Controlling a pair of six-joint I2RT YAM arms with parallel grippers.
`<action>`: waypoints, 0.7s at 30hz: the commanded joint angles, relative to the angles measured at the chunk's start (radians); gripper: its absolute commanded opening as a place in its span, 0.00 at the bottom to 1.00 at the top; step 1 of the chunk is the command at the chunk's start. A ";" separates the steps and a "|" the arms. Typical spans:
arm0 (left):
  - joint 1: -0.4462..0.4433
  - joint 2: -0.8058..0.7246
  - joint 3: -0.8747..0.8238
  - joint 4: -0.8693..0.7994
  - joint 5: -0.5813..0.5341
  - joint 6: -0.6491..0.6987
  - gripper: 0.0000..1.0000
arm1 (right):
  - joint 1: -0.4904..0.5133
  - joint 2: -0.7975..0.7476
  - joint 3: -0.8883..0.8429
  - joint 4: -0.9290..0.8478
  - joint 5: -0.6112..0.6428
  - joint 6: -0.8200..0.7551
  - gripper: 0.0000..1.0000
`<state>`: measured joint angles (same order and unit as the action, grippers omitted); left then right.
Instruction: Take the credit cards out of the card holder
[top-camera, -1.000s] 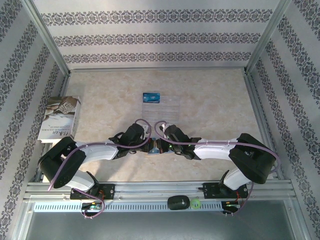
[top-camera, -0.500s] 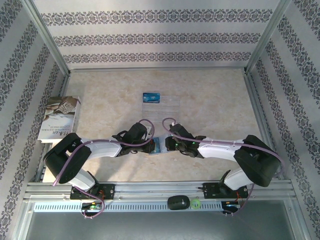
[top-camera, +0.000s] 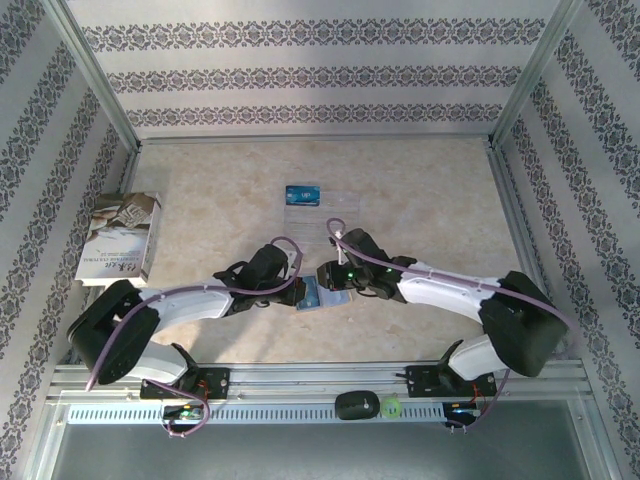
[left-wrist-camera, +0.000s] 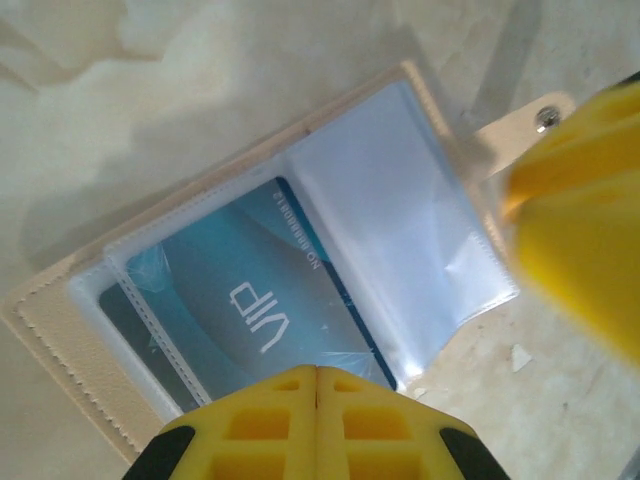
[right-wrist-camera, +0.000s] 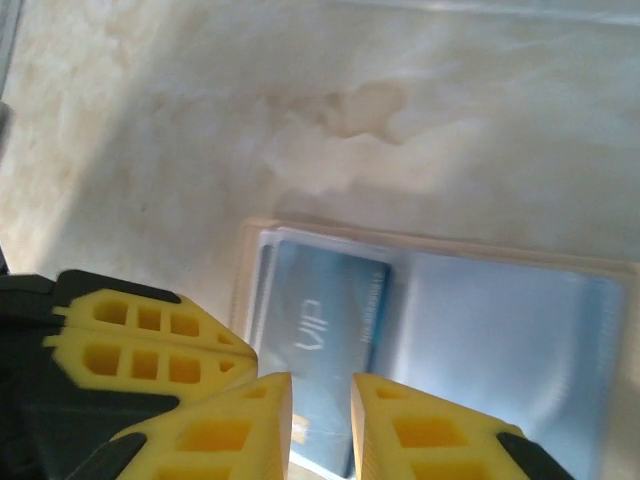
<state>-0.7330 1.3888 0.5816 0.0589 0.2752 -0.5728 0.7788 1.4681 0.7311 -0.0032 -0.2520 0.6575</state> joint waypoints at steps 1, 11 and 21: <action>-0.005 -0.030 -0.022 -0.057 -0.049 0.032 0.09 | -0.004 0.065 0.037 0.004 -0.122 -0.021 0.22; 0.013 0.131 -0.010 0.004 -0.069 0.056 0.09 | -0.008 0.169 0.044 -0.006 -0.112 0.004 0.20; 0.037 0.160 -0.019 -0.017 -0.061 0.062 0.07 | -0.054 0.169 0.010 0.018 -0.094 0.043 0.21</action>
<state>-0.7162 1.5005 0.5819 0.1093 0.2394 -0.5335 0.7410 1.6325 0.7525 -0.0063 -0.3466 0.6769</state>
